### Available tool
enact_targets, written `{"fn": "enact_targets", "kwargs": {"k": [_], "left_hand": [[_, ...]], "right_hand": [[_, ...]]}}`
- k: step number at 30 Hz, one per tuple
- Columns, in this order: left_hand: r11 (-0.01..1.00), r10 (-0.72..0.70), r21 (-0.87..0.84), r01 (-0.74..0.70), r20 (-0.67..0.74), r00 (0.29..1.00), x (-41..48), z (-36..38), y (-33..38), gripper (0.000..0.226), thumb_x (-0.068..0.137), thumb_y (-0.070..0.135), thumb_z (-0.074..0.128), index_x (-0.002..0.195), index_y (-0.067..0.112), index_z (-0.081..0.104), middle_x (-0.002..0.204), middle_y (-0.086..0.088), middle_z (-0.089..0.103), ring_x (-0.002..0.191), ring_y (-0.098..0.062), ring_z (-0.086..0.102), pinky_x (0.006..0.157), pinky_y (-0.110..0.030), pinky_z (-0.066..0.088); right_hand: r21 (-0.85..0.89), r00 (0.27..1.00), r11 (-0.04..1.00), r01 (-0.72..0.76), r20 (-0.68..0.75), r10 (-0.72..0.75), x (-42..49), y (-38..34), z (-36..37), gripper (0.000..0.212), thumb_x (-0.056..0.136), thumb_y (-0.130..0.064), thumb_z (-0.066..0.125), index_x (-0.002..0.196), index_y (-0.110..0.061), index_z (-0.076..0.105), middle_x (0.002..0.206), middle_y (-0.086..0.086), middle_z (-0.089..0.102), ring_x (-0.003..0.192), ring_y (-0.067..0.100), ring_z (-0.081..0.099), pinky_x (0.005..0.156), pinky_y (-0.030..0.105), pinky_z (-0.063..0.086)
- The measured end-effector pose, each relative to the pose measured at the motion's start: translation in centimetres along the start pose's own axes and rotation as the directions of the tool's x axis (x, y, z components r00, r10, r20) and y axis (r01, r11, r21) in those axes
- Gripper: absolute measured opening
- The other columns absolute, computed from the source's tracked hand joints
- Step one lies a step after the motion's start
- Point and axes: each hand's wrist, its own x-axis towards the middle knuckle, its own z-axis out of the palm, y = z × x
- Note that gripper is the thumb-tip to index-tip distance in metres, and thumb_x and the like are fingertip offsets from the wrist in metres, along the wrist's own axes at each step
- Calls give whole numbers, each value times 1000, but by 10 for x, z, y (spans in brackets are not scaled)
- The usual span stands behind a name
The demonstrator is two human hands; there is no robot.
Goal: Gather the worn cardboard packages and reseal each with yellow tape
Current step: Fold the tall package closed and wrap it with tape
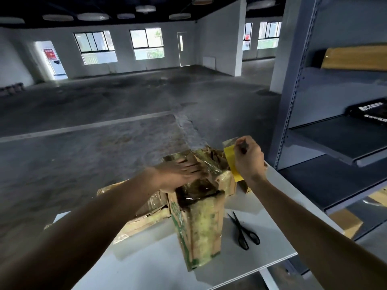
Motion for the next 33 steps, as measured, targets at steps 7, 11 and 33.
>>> {"fn": "enact_targets", "kwargs": {"k": [7, 11, 33], "left_hand": [[997, 20, 78, -24, 48, 999, -16, 17, -5, 98, 97, 8, 55, 151, 48, -15, 162, -4, -25, 150, -27, -15, 121, -46, -2], [990, -128, -46, 131, 67, 989, -31, 25, -16, 103, 95, 8, 59, 148, 42, -23, 163, -4, -19, 151, -28, -8, 123, -49, 15], [336, -891, -939, 70, -294, 345, -48, -24, -15, 9, 93, 14, 68, 95, 11, 75, 89, 2, 73, 77, -3, 63, 70, -2, 41]], "right_hand": [[17, 995, 1000, 6, 96, -7, -5, 0, 21, 9, 99, -17, 56, 102, -12, 63, 92, -2, 67, 84, 18, 64, 77, 37, 54], [2, 990, 999, 37, 134, -37, -9, -9, 33, 7, 98, -19, 57, 98, -15, 63, 93, 0, 69, 86, 20, 65, 81, 44, 56], [23, 906, 959, 283, 321, -275, -34, -62, 79, 11, 92, -27, 69, 101, -23, 69, 87, -9, 68, 80, 11, 66, 76, 25, 51]]}}
